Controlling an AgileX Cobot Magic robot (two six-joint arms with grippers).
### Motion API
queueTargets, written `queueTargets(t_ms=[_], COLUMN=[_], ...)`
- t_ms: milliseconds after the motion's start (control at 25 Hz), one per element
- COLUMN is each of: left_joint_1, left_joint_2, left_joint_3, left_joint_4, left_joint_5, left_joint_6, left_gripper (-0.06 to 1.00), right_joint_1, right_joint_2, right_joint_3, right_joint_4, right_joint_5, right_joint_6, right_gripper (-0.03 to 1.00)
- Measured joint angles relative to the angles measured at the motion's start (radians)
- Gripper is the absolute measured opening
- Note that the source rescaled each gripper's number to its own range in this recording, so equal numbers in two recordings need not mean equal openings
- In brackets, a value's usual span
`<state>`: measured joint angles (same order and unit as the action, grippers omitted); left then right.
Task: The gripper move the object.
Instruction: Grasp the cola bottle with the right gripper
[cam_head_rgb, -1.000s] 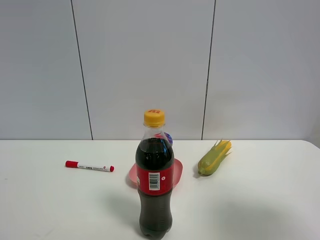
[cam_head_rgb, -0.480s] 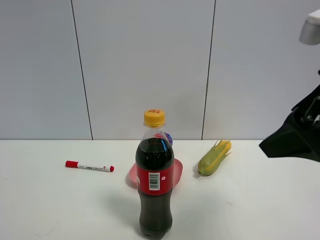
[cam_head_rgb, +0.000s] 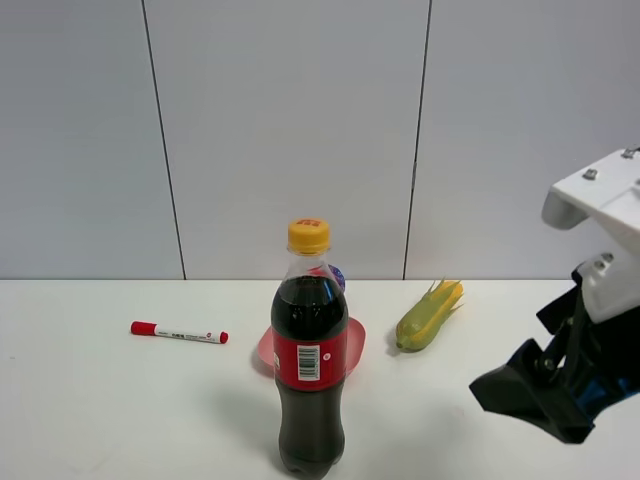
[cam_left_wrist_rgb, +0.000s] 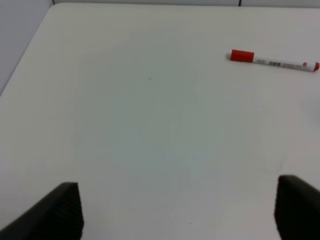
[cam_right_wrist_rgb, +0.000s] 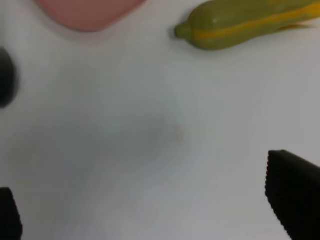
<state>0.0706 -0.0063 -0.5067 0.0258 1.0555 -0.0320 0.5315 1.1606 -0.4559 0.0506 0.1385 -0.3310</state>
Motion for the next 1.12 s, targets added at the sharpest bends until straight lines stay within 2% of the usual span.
queueTargets(t_ms=[600,1120], left_joint_1=[0.000,0.000], left_joint_2=[0.000,0.000], left_joint_3=[0.000,0.000], left_joint_4=[0.000,0.000], left_joint_5=[0.000,0.000], left_joint_6=[0.000,0.000], left_gripper=[1.00,1.00], right_joint_1=[0.158,0.180], right_joint_2=[0.191,0.220], right_joint_3=[0.008,0.008], right_joint_4=[0.005,0.000], right_joint_5=[-0.318,-0.387], right_joint_6=[0.025,0.189], right_gripper=[1.00,1.00])
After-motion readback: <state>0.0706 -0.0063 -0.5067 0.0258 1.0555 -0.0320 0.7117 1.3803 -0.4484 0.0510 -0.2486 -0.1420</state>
